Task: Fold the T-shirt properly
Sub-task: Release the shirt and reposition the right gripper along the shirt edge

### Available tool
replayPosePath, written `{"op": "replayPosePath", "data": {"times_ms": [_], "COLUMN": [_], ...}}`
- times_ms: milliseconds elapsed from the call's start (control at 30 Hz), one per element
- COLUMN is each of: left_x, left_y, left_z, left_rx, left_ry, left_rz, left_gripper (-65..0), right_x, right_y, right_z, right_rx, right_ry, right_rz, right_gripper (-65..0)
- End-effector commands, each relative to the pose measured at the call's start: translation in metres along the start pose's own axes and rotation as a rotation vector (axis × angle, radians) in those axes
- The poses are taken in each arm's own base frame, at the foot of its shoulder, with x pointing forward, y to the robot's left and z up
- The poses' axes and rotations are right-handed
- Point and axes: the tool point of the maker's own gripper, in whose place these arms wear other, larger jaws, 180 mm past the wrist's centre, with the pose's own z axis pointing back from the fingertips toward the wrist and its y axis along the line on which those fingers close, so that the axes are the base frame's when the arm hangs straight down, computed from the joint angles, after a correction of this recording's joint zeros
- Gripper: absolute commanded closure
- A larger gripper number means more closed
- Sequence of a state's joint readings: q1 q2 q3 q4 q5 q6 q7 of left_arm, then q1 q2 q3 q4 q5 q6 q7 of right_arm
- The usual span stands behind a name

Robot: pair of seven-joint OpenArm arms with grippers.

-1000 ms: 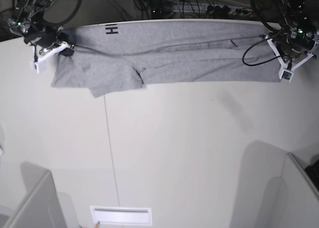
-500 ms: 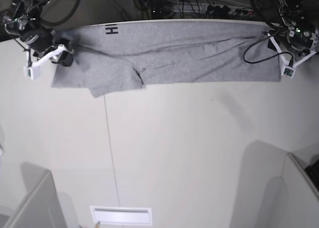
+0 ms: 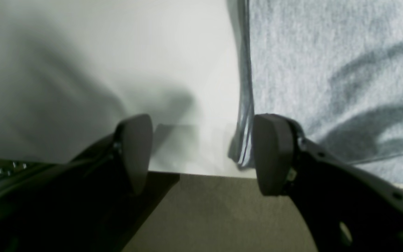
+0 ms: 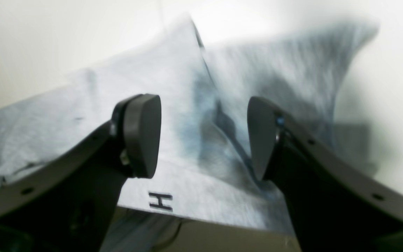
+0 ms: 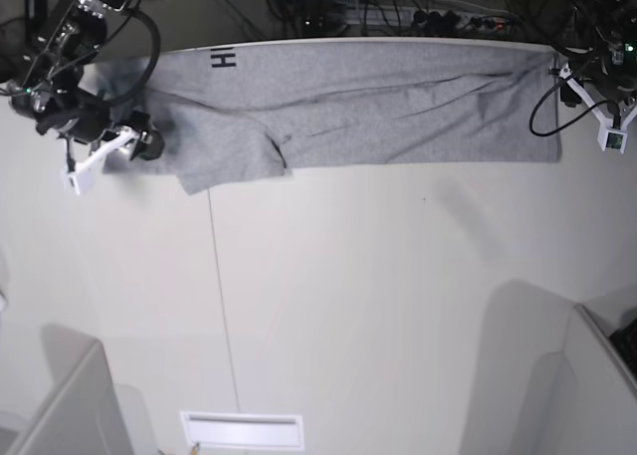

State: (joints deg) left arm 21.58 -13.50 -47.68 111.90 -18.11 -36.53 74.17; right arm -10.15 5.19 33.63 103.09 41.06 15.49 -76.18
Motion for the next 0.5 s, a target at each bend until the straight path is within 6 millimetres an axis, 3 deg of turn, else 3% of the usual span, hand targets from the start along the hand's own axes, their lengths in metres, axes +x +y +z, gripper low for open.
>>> {"op": "replayPosePath", "data": {"times_ms": [0,100,400,467], "left_x": [0.005,0.005,0.006,0.006], "left_y": [0.006,0.006,0.006,0.006], "left_z": [0.005,0.005,0.005,0.004], "left_rx": [0.019,0.019,0.018,0.018], "left_ry": [-0.017,-0.019,-0.019,-0.021], "left_rz": [-0.021,-0.021,-0.020,-0.018], "left_gripper": [-43.4,-43.4,-43.4,-43.4], "right_x": [0.006,-0.004,-0.011,-0.009], "right_y": [0.010,0.016,0.019,0.017], "right_z": [-0.002,-0.013,-0.018,-0.018], "right_rx": [0.036,0.058,0.060,0.055], "right_ry": [-0.014,0.034,0.035,0.032], "right_rz": [0.022,0.027,0.057,0.061], "right_gripper": [-36.9,-36.9,-36.6,-33.2]}}
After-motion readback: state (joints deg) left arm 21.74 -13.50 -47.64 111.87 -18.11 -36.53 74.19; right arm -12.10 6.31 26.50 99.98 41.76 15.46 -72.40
